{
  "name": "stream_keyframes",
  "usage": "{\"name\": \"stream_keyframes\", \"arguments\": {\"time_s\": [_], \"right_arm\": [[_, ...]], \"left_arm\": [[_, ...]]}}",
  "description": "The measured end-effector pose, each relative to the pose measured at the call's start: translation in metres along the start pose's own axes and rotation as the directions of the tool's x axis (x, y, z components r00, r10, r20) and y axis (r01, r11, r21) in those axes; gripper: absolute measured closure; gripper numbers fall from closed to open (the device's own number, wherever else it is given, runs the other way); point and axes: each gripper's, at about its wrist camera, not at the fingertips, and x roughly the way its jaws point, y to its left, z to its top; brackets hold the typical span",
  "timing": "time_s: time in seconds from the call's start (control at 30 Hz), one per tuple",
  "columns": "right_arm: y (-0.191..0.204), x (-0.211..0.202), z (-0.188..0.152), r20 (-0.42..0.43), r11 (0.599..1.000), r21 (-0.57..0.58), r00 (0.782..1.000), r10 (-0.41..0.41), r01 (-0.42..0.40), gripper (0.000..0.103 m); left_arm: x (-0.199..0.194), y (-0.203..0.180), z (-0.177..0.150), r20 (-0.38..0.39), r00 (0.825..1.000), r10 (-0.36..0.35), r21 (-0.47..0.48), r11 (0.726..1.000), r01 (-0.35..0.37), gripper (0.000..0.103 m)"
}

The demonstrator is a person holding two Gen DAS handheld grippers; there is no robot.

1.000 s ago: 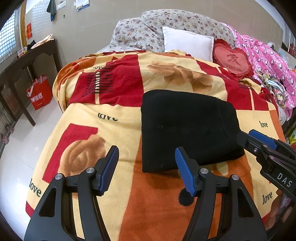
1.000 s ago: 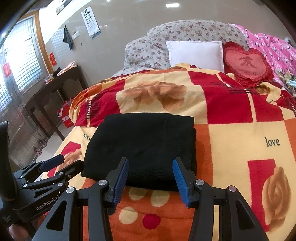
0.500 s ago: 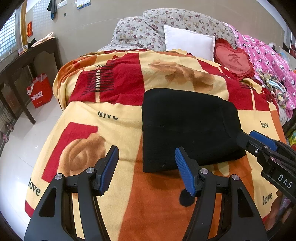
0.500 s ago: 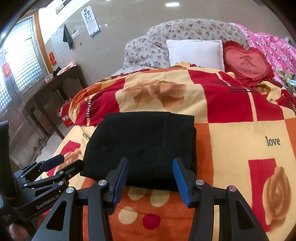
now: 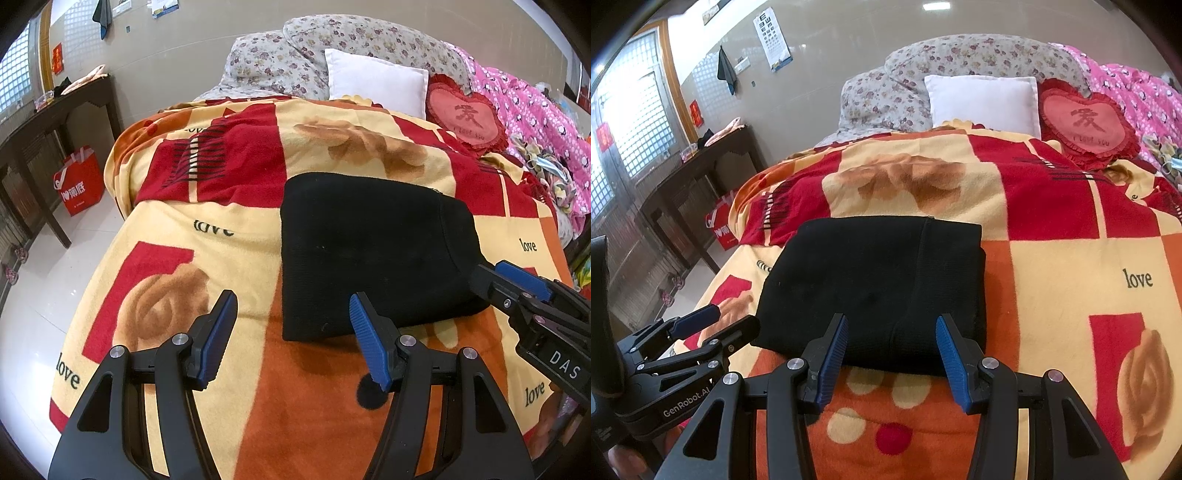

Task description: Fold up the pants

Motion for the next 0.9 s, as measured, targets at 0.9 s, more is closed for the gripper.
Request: {"name": "stream_keyframes", "arguments": {"time_s": [0.9], "right_arm": [[-0.051,-0.001,0.0,-0.017,0.993,0.025,0.993,-0.114,0.114,0.055]], "left_arm": [[-0.001,-0.003,0.003,0.017,1.0,-0.011,-0.002,1.0,0.011,0.04]]}}
